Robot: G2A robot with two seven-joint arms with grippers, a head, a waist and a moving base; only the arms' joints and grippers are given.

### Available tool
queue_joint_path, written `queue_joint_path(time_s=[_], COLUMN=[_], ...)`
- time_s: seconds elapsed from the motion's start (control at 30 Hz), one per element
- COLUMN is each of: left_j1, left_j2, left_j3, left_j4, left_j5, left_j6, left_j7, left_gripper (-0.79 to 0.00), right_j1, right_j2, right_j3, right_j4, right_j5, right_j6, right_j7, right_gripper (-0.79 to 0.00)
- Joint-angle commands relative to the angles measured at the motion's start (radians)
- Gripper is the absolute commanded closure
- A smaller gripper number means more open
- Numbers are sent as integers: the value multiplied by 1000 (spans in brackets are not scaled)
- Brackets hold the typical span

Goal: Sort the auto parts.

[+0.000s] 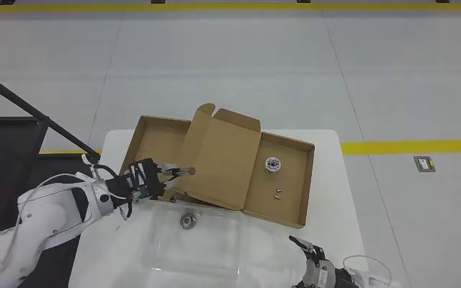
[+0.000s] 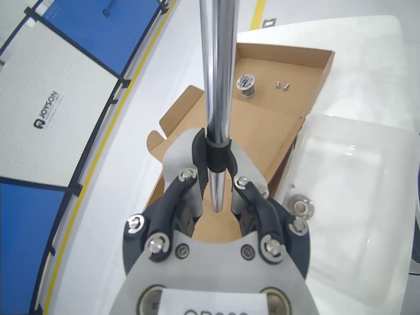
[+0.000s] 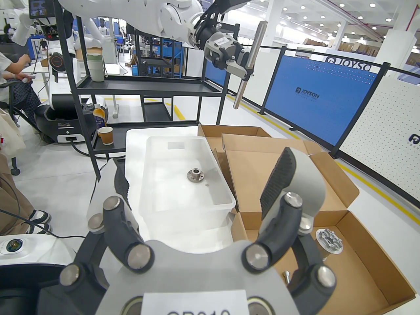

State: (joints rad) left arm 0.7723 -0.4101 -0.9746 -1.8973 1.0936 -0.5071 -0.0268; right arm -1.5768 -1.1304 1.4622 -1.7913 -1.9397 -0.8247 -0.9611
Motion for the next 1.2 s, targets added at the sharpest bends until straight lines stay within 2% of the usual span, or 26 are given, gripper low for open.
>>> queue_joint_path(time_s=[0.0,0.17,0.27,0.37,0.7,0.8,0.93,1.17], left_j1=[-5,-72,-130,-201,-199,-200,-265,-420], left_j2=[-10,-54,-93,-136,-136,-152,-211,-356], left_j3=[-1,27,72,133,133,145,218,373], left_j4=[37,156,245,321,322,355,472,713], left_j5=[-76,-252,-360,-359,-358,-320,-334,-368], left_j6=[39,140,151,201,205,319,360,329], left_j7=[-68,-257,-353,-476,-475,-507,-574,-599], left_gripper=[0,0,0,0,0,0,0,0], right_j1=[0,0,0,0,0,0,0,0], right_j2=[0,0,0,0,0,0,0,0], right_j3=[0,0,0,0,0,0,0,0], right_j4=[0,0,0,0,0,0,0,0], right_j5=[0,0,0,0,0,0,0,0], right_j6=[0,0,0,0,0,0,0,0], right_j7=[0,0,0,0,0,0,0,0], right_gripper=[-785,-785,-785,-785,-785,-785,-785,-785])
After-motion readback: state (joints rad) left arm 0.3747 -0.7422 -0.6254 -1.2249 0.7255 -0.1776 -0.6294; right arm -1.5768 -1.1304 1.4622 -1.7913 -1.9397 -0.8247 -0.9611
